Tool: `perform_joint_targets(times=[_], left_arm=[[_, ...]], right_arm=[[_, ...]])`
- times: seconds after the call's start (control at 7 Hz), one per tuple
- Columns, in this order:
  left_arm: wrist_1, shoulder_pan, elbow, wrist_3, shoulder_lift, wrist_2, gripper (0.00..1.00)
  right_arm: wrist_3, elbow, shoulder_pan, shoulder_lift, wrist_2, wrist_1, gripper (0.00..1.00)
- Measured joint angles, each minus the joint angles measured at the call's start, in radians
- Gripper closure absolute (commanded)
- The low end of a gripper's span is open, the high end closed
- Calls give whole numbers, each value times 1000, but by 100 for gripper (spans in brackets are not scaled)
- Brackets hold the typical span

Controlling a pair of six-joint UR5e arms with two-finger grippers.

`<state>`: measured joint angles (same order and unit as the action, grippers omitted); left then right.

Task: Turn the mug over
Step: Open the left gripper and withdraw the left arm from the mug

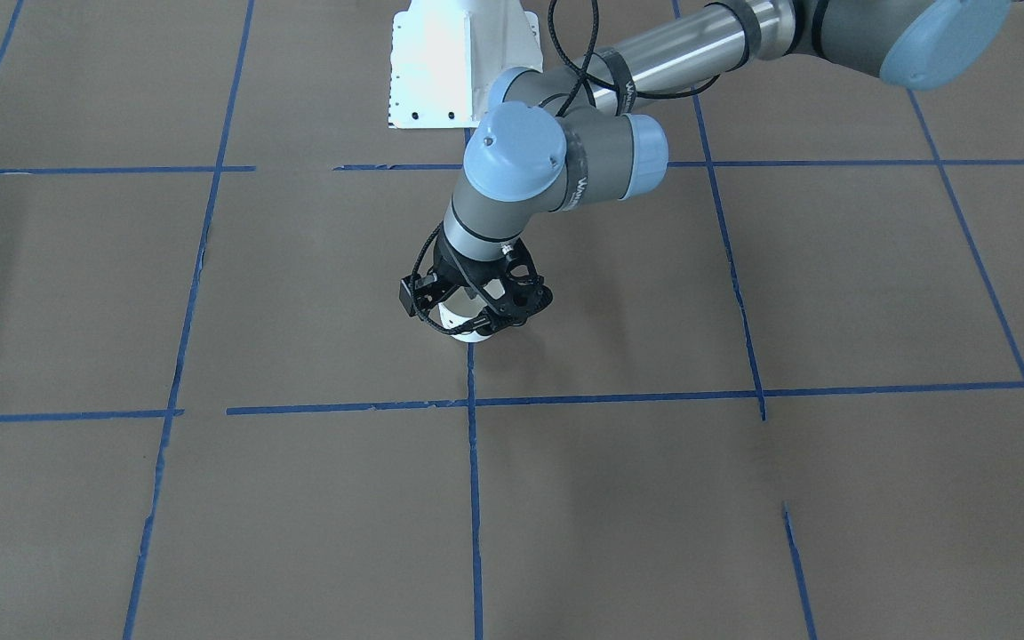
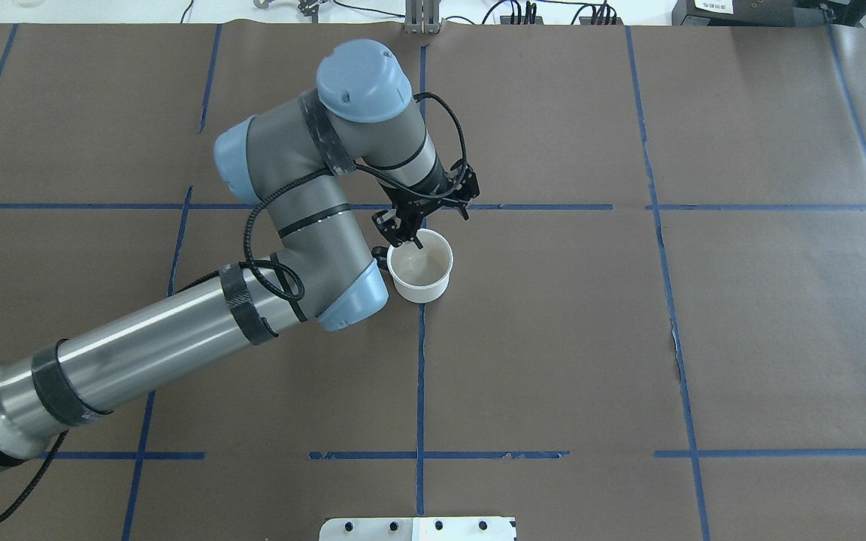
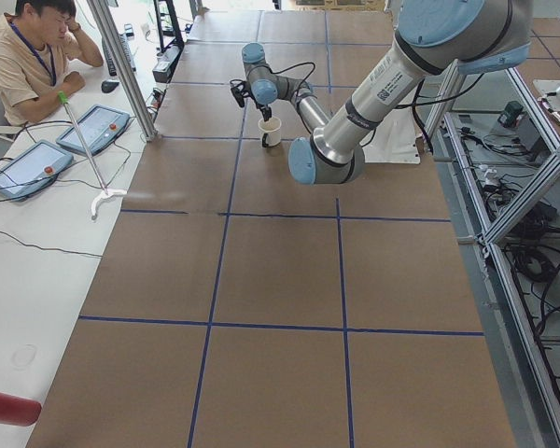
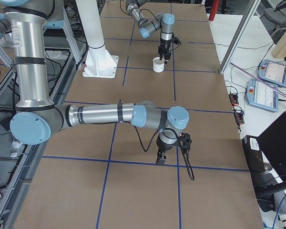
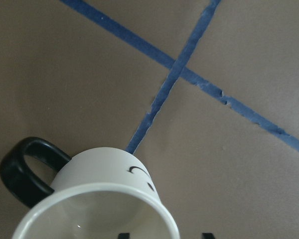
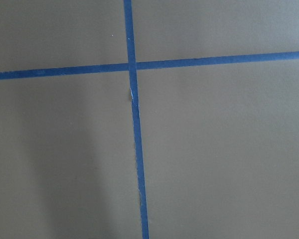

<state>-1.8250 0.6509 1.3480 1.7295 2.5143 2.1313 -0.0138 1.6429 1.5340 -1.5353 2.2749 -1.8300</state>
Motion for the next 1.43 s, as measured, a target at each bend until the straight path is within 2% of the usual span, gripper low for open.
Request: perform_joint_targets(times=[0.29, 0.43, 0.57, 0.71, 0.86, 1.14, 1.29, 1.43], left_arm=[[133, 79, 223, -136, -120, 31, 0], [201, 140, 348, -290, -219, 35, 0], [235, 250, 447, -493, -331, 37, 0], [248, 363, 499, -723, -444, 39, 0], [254, 465, 524, -984, -576, 41, 0], [256, 686, 459, -1475, -780, 43, 0], [252, 780, 403, -1637, -853, 51, 0], [246, 838, 365, -1711, -914, 87, 0]], right_arm=[[0, 0, 0, 0, 0, 0, 0], [0, 0, 0, 0, 0, 0, 0], [0, 0, 0, 0, 0, 0, 0], [0, 0, 0, 0, 0, 0, 0], [0, 0, 0, 0, 0, 0, 0], [0, 0, 0, 0, 0, 0, 0], [0, 0, 0, 0, 0, 0, 0], [0, 0, 0, 0, 0, 0, 0]])
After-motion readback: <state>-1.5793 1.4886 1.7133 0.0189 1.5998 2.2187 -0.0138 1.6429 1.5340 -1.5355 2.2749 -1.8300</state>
